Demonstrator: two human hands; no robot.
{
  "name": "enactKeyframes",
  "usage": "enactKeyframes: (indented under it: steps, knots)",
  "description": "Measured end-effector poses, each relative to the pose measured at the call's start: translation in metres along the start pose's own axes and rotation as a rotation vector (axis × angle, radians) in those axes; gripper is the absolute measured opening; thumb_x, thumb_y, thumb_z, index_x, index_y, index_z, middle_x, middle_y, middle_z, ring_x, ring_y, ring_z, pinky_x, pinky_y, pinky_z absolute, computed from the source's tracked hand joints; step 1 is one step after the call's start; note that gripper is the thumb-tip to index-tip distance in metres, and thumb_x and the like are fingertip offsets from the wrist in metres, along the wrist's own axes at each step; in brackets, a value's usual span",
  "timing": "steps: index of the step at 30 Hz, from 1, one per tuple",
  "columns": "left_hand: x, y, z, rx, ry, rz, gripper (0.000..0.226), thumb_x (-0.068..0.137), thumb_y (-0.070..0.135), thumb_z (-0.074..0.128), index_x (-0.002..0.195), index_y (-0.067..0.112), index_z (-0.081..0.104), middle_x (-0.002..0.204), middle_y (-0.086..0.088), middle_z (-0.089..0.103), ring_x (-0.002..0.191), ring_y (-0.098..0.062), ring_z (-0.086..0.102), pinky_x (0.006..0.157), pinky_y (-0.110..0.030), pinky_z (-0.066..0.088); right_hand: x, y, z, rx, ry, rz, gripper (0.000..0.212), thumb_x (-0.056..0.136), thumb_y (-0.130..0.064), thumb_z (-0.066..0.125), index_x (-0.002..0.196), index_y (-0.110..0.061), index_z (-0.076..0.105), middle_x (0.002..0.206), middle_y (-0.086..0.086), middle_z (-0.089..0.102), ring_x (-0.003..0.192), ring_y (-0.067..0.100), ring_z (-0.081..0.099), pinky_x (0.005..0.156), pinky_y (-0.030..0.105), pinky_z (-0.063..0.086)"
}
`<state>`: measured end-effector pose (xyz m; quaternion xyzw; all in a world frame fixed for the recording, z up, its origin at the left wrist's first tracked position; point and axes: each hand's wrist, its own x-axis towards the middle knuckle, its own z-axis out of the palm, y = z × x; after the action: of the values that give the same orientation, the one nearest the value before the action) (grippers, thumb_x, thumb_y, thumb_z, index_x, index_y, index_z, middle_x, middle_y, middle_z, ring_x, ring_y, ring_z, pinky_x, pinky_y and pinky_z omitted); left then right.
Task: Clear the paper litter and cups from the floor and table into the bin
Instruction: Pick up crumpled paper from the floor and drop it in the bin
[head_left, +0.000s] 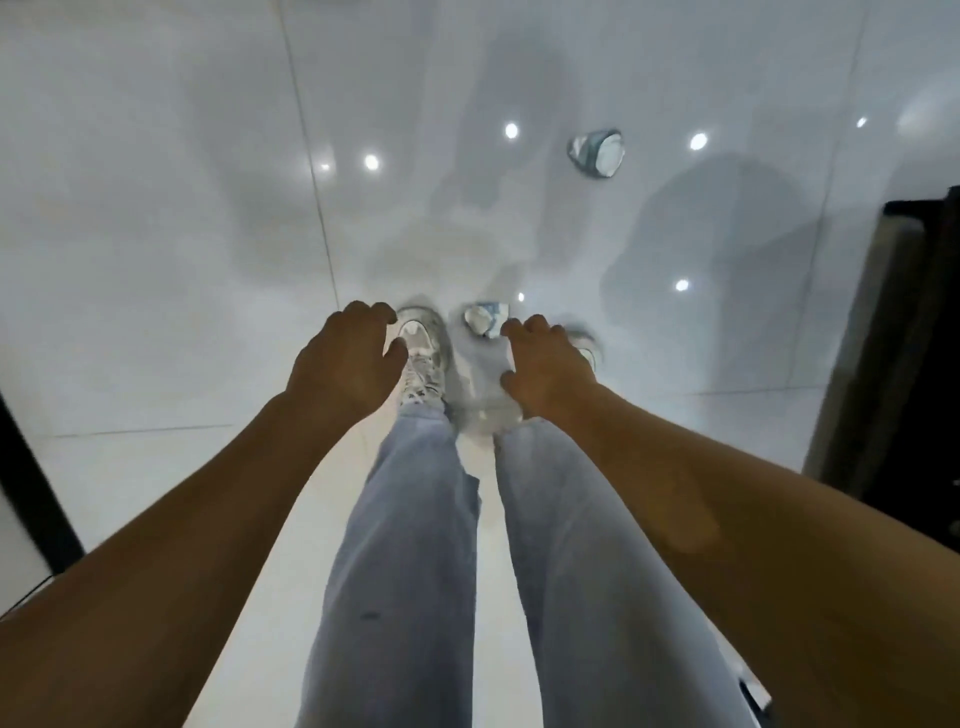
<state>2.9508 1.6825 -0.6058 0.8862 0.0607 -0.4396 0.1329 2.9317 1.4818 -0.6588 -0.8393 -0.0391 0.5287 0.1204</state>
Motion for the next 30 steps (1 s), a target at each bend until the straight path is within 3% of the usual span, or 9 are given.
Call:
enactKeyframes:
  steps: [9, 12, 15, 22, 30]
  knots:
    - [0.143, -0.043, 0.092, 0.009, 0.005, 0.115, 0.037, 0.097, 0.03, 0.044, 0.13, 0.014, 0.048, 0.128, -0.008, 0.051, 0.117, -0.027, 0.048, 0.089, -0.039, 0.043, 0.17, 0.02, 0.113, -0.061, 0.117, -0.019, 0.064, 0.082, -0.011, 0.062, 0.139, -0.022, 0.034, 0.151, 0.014, 0.017, 0.132, 0.037, 0.026, 0.095, 0.042, 0.044]
    - [0.159, -0.042, 0.106, -0.013, -0.022, 0.136, 0.039, 0.098, 0.029, 0.043, 0.133, 0.015, 0.047, 0.133, -0.007, 0.049, 0.122, -0.025, 0.045, 0.095, -0.039, 0.042, 0.187, 0.023, 0.128, -0.156, 0.23, -0.057, 0.057, 0.079, -0.005, 0.057, 0.132, -0.016, 0.04, 0.143, 0.017, 0.028, 0.122, 0.038, 0.034, 0.09, 0.042, 0.047]
    - [0.163, -0.039, 0.107, -0.024, -0.048, 0.133, 0.039, 0.098, 0.027, 0.043, 0.134, 0.014, 0.047, 0.134, -0.008, 0.049, 0.123, -0.025, 0.044, 0.097, -0.041, 0.041, 0.188, 0.023, 0.127, -0.156, 0.24, -0.109, 0.052, 0.079, -0.005, 0.058, 0.128, -0.016, 0.044, 0.131, 0.015, 0.039, 0.113, 0.035, 0.038, 0.086, 0.041, 0.046]
    - [0.128, -0.007, 0.059, -0.07, -0.082, 0.136, 0.037, 0.098, 0.029, 0.044, 0.133, 0.016, 0.047, 0.136, -0.005, 0.05, 0.119, -0.022, 0.051, 0.089, -0.025, 0.035, 0.131, 0.005, 0.063, 0.011, 0.245, -0.142, 0.064, 0.08, -0.014, 0.065, 0.139, -0.018, 0.04, 0.129, 0.012, 0.045, 0.118, 0.032, 0.038, 0.089, 0.04, 0.049]
    - [0.042, 0.051, -0.045, -0.133, -0.069, 0.201, 0.042, 0.097, 0.033, 0.047, 0.136, 0.019, 0.043, 0.129, -0.007, 0.054, 0.113, -0.024, 0.055, 0.084, -0.028, 0.039, 0.002, -0.036, -0.061, 0.09, 0.334, -0.189, 0.063, 0.082, -0.02, 0.065, 0.14, -0.016, 0.039, 0.129, 0.01, 0.046, 0.117, 0.03, 0.037, 0.087, 0.04, 0.049]
